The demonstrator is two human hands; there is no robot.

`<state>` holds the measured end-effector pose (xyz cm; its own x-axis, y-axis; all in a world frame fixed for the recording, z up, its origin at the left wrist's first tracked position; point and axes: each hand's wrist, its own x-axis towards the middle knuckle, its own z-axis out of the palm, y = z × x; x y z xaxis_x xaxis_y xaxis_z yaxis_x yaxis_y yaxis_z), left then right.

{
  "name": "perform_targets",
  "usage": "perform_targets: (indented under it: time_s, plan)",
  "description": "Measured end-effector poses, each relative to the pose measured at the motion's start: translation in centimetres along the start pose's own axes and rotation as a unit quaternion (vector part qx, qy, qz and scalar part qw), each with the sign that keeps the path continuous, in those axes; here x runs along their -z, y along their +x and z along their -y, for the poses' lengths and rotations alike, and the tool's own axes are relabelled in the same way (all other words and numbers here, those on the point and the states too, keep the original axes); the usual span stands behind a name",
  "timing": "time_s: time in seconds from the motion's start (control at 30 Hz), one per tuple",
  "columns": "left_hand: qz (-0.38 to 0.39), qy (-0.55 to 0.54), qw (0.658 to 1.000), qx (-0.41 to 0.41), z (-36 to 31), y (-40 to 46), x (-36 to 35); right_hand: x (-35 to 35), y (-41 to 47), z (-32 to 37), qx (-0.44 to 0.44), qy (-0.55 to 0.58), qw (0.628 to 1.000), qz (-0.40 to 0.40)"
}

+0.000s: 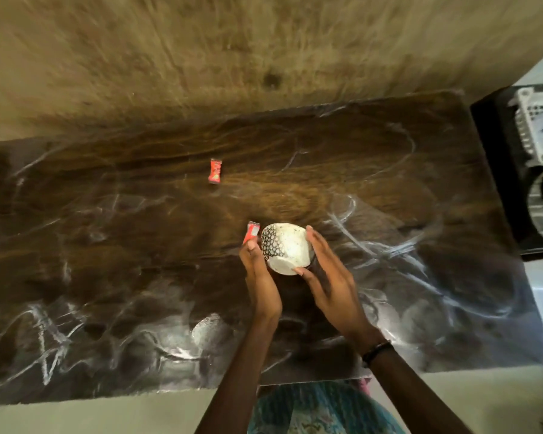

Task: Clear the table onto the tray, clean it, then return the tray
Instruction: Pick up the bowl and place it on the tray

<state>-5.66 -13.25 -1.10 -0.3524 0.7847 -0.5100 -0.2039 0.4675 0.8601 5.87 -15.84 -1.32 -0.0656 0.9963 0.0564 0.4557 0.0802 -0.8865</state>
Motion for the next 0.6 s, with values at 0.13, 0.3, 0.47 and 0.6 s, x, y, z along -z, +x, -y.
perform_targets:
  time_s: [0.13, 0.3, 0.47, 0.6]
  plan:
    - [0.051, -0.032, 0.997, 0.038, -0.4, -1.3, -4.3, 5.3, 0.3, -2.5, 0.099, -0.067, 0.993, -0.011]
    - [0.105, -0.024, 0.992, 0.059, -0.2, -3.5, -10.5, 11.8, -0.5, -5.7, 0.162, -0.094, 0.978, -0.09]
    - [0.141, 0.005, 0.988, 0.055, 1.3, -5.5, -16.7, 17.9, -2.1, -8.3, 0.17, -0.132, 0.966, -0.144]
    - [0.171, 0.008, 0.985, 0.021, 2.6, -7.0, -21.5, 22.3, -4.0, -9.8, 0.097, -0.108, 0.972, -0.187]
